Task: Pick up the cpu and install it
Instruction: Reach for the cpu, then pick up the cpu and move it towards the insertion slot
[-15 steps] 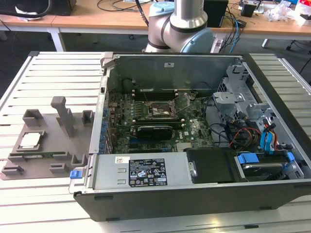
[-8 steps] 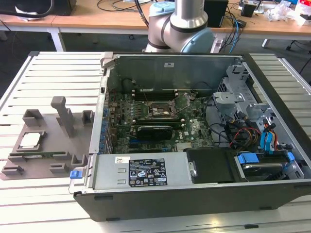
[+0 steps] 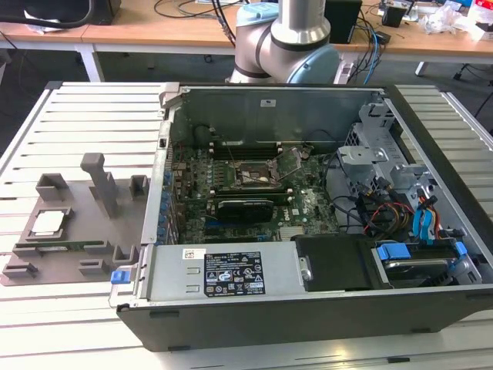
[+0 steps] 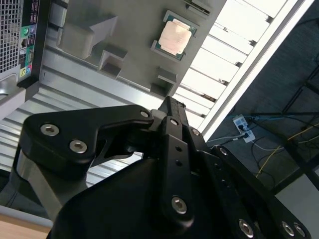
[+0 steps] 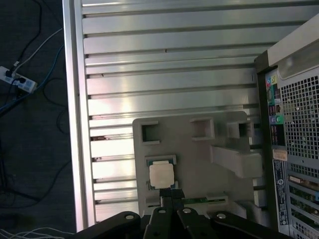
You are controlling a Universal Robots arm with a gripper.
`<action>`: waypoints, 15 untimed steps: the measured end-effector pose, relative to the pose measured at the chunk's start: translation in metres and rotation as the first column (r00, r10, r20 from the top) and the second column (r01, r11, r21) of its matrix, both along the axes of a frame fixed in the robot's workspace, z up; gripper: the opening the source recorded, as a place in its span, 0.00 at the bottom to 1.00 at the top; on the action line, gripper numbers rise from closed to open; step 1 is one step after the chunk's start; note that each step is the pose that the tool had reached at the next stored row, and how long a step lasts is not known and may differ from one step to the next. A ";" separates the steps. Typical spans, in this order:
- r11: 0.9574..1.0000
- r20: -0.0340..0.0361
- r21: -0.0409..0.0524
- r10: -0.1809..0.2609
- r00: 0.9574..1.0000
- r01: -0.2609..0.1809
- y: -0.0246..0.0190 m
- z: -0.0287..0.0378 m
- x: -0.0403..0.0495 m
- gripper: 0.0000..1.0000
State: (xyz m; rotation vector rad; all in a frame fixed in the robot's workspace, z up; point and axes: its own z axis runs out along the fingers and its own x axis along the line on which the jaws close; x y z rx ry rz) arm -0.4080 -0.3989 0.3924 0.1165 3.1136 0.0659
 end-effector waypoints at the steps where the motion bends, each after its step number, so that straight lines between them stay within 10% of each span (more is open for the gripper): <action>1: 1.000 0.000 0.000 0.000 1.000 0.000 0.0000 0.0000 0.0000 0.11; 12: 1.000 0.000 0.000 0.000 1.000 0.000 0.0000 0.0000 0.0002 0.11; 15: 1.000 0.000 0.000 0.000 1.000 0.000 0.0000 0.0000 0.0002 0.30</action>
